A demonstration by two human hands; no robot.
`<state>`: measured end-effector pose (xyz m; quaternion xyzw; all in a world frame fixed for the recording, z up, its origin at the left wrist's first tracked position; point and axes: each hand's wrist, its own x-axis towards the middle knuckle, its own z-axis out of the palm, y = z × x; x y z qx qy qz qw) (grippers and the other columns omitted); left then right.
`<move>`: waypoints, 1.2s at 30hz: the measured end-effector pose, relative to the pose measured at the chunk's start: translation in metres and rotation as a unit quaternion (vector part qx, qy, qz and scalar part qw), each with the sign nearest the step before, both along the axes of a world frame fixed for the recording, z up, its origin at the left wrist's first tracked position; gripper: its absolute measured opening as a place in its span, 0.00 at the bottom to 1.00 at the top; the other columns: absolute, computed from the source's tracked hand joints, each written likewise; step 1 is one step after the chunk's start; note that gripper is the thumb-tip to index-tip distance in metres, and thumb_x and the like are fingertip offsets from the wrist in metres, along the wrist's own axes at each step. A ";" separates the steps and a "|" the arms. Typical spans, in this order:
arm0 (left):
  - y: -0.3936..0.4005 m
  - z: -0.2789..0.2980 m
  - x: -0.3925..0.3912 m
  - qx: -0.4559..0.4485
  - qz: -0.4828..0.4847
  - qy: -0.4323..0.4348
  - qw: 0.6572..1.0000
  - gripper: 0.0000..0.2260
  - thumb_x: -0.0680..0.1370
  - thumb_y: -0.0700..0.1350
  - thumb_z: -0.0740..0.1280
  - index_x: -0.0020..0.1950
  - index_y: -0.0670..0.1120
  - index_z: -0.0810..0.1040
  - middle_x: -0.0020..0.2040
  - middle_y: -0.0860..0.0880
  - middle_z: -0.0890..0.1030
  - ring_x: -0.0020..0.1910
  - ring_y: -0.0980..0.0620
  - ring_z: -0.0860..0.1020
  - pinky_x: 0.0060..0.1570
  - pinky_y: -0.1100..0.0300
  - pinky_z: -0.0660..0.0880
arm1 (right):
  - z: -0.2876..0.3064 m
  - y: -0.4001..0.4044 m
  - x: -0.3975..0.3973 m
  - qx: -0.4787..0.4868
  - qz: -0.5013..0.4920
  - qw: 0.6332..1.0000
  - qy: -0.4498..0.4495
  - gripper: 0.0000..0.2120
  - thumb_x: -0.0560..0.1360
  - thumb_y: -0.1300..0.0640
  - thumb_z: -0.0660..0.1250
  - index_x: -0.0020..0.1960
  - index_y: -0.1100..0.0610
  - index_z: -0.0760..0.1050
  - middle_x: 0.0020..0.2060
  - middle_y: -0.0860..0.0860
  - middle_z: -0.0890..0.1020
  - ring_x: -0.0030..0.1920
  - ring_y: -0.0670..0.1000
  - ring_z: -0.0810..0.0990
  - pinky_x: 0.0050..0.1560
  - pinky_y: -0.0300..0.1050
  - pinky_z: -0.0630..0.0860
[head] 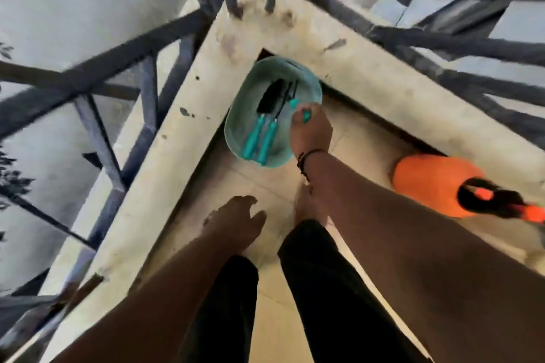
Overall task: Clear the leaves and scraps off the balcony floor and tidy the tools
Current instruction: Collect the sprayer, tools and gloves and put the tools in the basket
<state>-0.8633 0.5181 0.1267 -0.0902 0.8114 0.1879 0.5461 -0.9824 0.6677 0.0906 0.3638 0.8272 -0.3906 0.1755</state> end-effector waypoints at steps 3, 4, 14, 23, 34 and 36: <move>-0.001 -0.010 0.003 0.011 0.010 -0.024 1.000 0.26 0.78 0.63 0.59 0.73 0.54 0.68 0.73 0.50 0.70 0.70 0.48 0.70 0.70 0.52 0.65 | -0.021 -0.005 -0.008 0.027 -0.069 0.997 0.019 0.09 0.79 0.57 0.61 0.56 0.59 0.75 0.53 0.57 0.80 0.54 0.57 0.77 0.39 0.36 0.59; -0.002 -0.013 0.004 0.017 0.014 -0.025 0.999 0.25 0.80 0.61 0.59 0.74 0.53 0.68 0.73 0.49 0.69 0.70 0.49 0.69 0.69 0.54 0.65 | -0.024 -0.009 -0.007 0.028 -0.082 0.996 0.027 0.08 0.79 0.58 0.60 0.56 0.59 0.74 0.52 0.56 0.80 0.53 0.57 0.78 0.38 0.35 0.59; -0.009 -0.032 -0.023 0.021 0.043 -0.005 0.999 0.23 0.81 0.58 0.59 0.74 0.52 0.67 0.74 0.49 0.68 0.72 0.48 0.67 0.69 0.55 0.64 | -0.026 -0.049 0.014 -0.016 -0.297 0.954 0.045 0.08 0.82 0.55 0.57 0.58 0.57 0.69 0.51 0.53 0.79 0.47 0.52 0.78 0.44 0.41 0.72; -0.005 -0.045 -0.038 0.052 0.053 0.077 0.994 0.23 0.82 0.55 0.60 0.74 0.46 0.68 0.73 0.45 0.69 0.72 0.47 0.67 0.70 0.55 0.64 | -0.053 -0.045 0.042 0.008 -0.084 0.995 0.051 0.13 0.82 0.55 0.57 0.64 0.58 0.70 0.61 0.55 0.76 0.60 0.54 0.75 0.59 0.43 0.71; -0.041 -0.017 0.008 0.023 0.038 0.057 0.997 0.26 0.82 0.58 0.58 0.77 0.51 0.62 0.77 0.48 0.65 0.74 0.47 0.64 0.71 0.53 0.63 | -0.026 -0.047 0.086 0.002 0.253 0.967 -0.031 0.26 0.80 0.52 0.60 0.74 0.59 0.58 0.73 0.60 0.64 0.73 0.61 0.62 0.71 0.58 0.64; -0.049 -0.001 0.022 0.011 0.043 0.051 0.998 0.26 0.81 0.58 0.59 0.77 0.50 0.62 0.77 0.49 0.65 0.74 0.48 0.65 0.71 0.52 0.63 | -0.004 -0.041 0.102 0.042 0.340 0.936 -0.077 0.26 0.79 0.49 0.60 0.73 0.57 0.60 0.70 0.59 0.66 0.70 0.60 0.66 0.68 0.58 0.68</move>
